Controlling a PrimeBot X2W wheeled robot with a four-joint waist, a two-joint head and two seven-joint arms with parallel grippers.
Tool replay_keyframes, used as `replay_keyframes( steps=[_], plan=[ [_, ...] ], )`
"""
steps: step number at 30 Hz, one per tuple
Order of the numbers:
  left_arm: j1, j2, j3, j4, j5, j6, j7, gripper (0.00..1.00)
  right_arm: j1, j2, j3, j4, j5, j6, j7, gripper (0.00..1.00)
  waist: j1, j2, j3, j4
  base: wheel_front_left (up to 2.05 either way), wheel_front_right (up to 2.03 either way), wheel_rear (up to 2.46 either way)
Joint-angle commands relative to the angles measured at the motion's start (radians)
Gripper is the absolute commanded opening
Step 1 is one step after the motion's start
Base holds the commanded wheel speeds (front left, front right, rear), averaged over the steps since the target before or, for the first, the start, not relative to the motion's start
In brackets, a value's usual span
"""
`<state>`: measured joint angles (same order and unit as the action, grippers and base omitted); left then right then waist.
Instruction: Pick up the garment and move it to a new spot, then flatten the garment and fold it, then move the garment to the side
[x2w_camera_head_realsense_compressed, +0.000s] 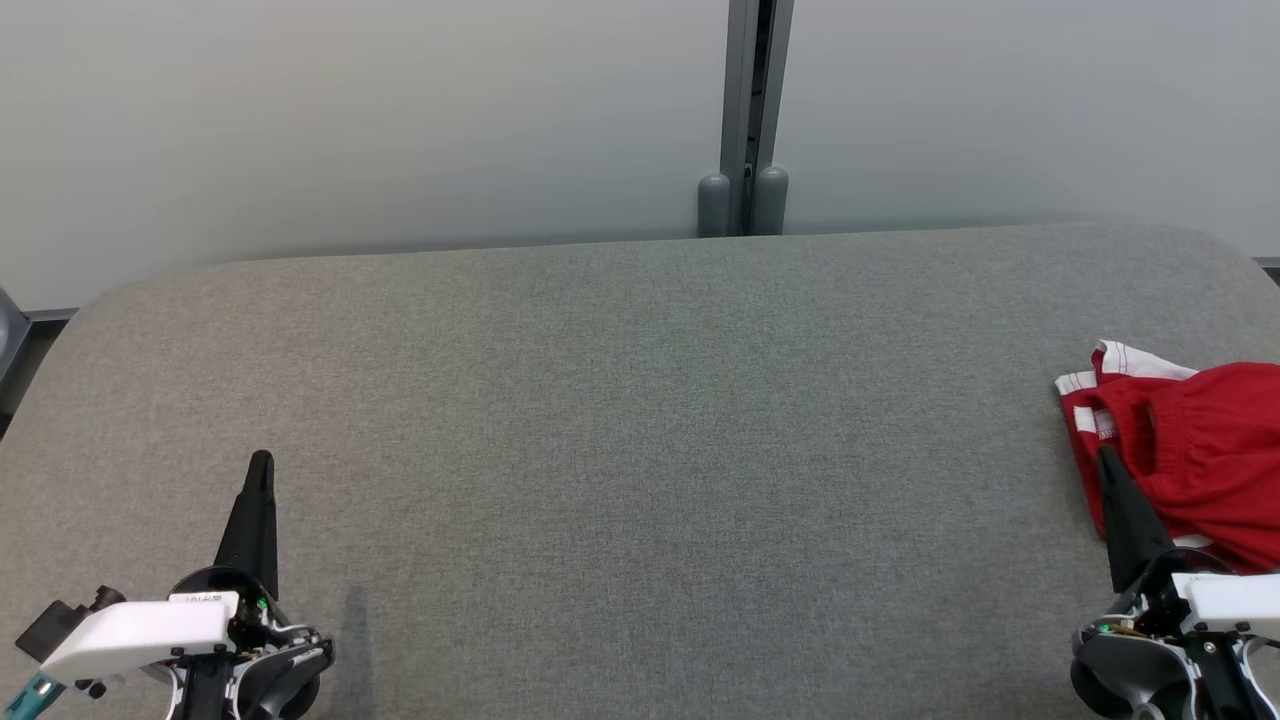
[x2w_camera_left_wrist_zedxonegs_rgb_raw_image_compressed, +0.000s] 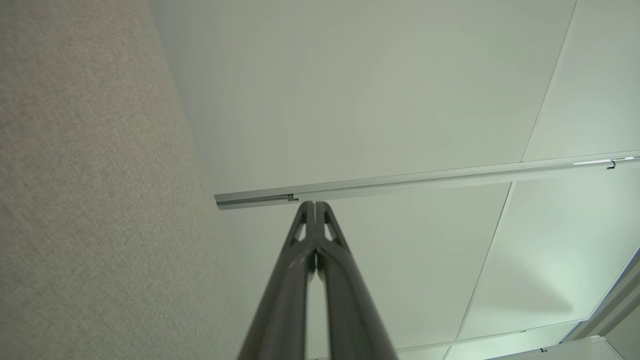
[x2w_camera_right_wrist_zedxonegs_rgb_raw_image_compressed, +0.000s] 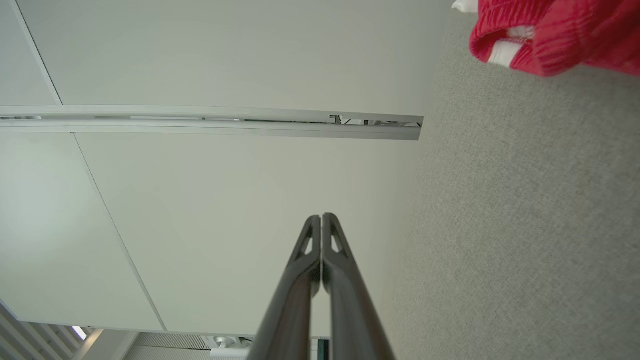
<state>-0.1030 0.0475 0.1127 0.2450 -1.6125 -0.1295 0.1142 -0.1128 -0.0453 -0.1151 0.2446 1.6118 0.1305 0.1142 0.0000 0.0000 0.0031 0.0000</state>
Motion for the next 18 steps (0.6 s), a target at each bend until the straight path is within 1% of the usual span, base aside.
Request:
replay_keyframes(
  steps=[1,18],
  plan=[
    [-0.011,0.005,0.004,-0.003,-0.001,-0.004,0.003,0.0,0.009,-0.009,0.0,-0.003,0.003,0.0,0.003,0.0,0.0,0.0,0.0,0.0,0.0,0.0,0.0],
    [-0.011,0.005,0.004,-0.003,-0.001,-0.004,0.003,0.0,0.009,-0.009,0.0,-0.003,0.003,0.0,0.003,0.0,0.0,0.0,0.0,0.0,0.0,0.0,0.0]
  ],
)
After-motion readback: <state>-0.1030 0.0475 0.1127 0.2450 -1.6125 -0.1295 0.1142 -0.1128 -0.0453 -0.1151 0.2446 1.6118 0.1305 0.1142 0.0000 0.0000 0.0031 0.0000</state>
